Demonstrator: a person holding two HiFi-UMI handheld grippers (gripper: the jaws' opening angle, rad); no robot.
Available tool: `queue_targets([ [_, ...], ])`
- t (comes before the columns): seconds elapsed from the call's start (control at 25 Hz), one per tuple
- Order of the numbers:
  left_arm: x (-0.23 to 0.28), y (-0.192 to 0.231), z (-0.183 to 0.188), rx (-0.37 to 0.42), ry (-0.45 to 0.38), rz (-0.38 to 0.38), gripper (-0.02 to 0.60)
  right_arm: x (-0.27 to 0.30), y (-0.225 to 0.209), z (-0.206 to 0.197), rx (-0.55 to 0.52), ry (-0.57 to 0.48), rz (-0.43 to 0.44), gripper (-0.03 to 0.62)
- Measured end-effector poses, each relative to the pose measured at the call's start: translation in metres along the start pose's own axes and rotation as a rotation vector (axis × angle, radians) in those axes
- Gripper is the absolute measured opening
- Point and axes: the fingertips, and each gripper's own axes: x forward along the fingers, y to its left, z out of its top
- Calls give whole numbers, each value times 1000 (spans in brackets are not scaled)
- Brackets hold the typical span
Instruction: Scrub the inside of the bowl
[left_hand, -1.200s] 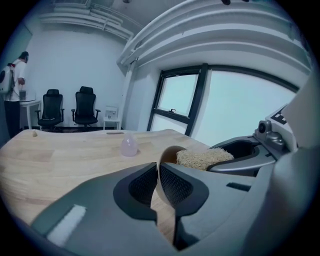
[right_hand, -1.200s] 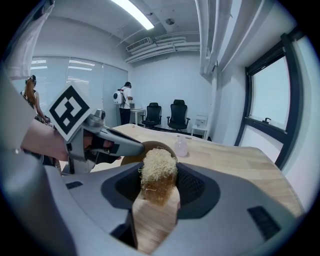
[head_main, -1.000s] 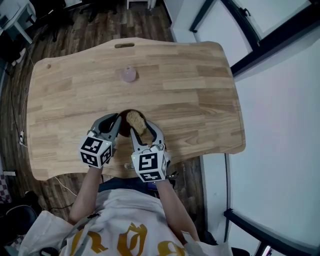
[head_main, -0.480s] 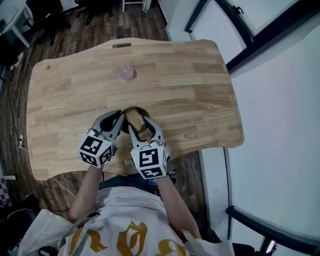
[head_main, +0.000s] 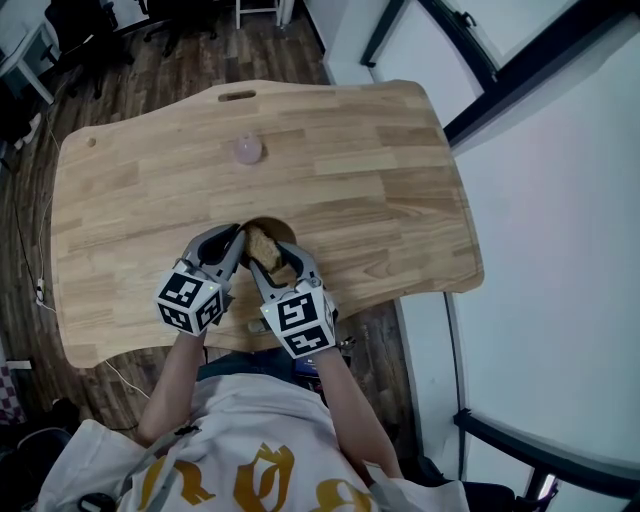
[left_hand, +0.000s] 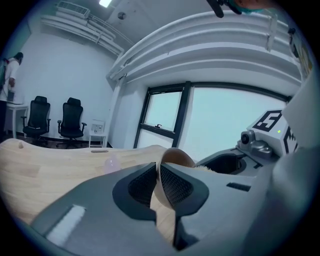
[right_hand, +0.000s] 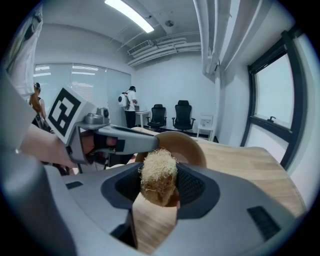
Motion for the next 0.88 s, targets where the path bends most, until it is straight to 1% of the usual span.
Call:
queue_targets([
  [0.08, 1, 3, -2, -13, 11, 5, 21, 3, 7, -4, -3, 29, 25, 183],
  [0.16, 1, 5, -7, -21, 33, 15, 21, 5, 9, -8, -13, 59, 30, 183],
  [0.28, 3, 8, -17, -28, 78, 38, 21, 9, 9, -20, -55, 136, 40, 183],
  [0.36, 5, 9, -23, -27, 108, 51, 21, 11, 7, -30, -96, 197, 24, 183],
  [0.48, 7, 9, -29, -31, 142, 60, 21, 11, -1, -38, -116, 249, -47, 183],
  [0.6, 10, 3, -30, -40, 152, 48, 25, 7, -20, -35, -94, 243, -149, 183],
  [0.68, 12, -1, -30, -49, 149, 35, 25, 4, -32, -29, -81, 215, -194, 183],
  [0.76, 14, -3, -28, -72, 133, 23, 26, 3, -36, -25, -89, 188, -204, 184],
  [0.88, 17, -7, -26, -91, 123, 7, 29, 4, -32, -21, -100, 159, -179, 184],
])
